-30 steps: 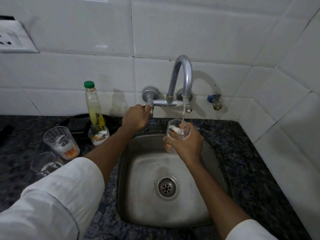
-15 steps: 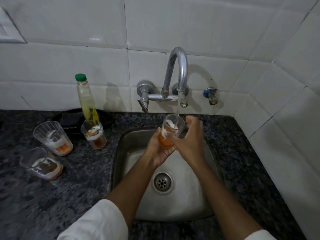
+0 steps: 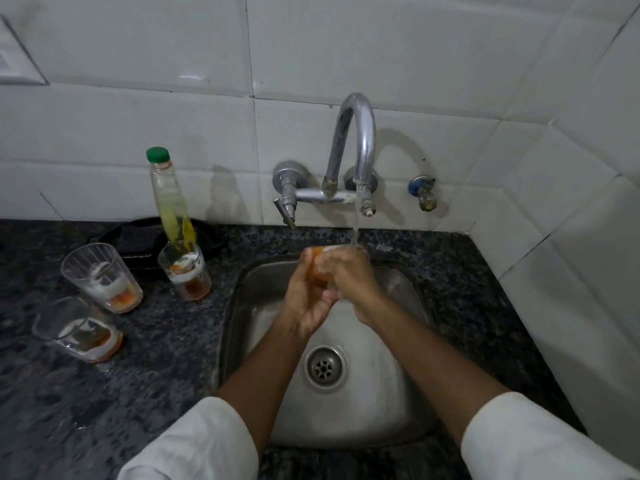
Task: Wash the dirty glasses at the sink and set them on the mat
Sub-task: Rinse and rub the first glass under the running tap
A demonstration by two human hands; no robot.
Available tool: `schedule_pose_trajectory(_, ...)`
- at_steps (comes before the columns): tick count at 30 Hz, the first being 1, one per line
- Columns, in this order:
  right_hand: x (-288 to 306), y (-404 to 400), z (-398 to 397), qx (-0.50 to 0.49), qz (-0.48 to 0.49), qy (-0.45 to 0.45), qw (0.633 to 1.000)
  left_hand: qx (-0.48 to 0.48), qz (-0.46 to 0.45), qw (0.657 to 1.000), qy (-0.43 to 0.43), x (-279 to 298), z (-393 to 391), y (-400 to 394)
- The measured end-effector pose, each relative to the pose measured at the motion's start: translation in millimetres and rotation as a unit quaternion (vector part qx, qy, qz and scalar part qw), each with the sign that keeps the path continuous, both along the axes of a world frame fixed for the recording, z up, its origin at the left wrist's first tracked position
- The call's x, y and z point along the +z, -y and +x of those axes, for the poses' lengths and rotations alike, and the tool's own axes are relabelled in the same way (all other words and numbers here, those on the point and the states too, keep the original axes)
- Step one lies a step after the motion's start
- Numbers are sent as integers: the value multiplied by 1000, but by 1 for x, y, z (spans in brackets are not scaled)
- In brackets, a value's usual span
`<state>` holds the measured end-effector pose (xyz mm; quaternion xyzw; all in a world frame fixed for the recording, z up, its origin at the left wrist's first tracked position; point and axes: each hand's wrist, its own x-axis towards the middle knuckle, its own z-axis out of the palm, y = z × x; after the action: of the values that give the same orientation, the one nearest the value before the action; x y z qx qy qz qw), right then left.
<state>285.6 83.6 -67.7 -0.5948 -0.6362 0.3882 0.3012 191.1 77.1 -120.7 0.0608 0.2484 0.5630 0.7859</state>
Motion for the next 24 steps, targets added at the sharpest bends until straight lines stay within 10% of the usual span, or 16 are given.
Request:
schedule_pose_trajectory(4,-10,-5,30,279,122,311,900,-94,-29,981,-165,3,-17,-17)
schedule_pose_trajectory(9,-3,2,8,67,28,-32,997,-18,7,999,-30,-9,-10,-5)
schedule_pose_trajectory(14,-19,1,31,243,115,384,883,-85,-67,952,-286,-10,-14,-17)
schedule_pose_trajectory(18,-8,5,9,33,9,-72,997,-14,5,998,-68,-20,-3,-4)
schedule_pose_trajectory(20,-12,3,21,146,109,50,982,-17,27,998,-63,-21,-8,-9)
schedule_pose_trajectory(22,-22,-2,37,305,181,293,888,-70,21,973,-220,-18,-11,-14)
schedule_pose_trajectory(24,-25,-4,42,287,153,310,893,-89,3,960,-266,-21,-10,-10)
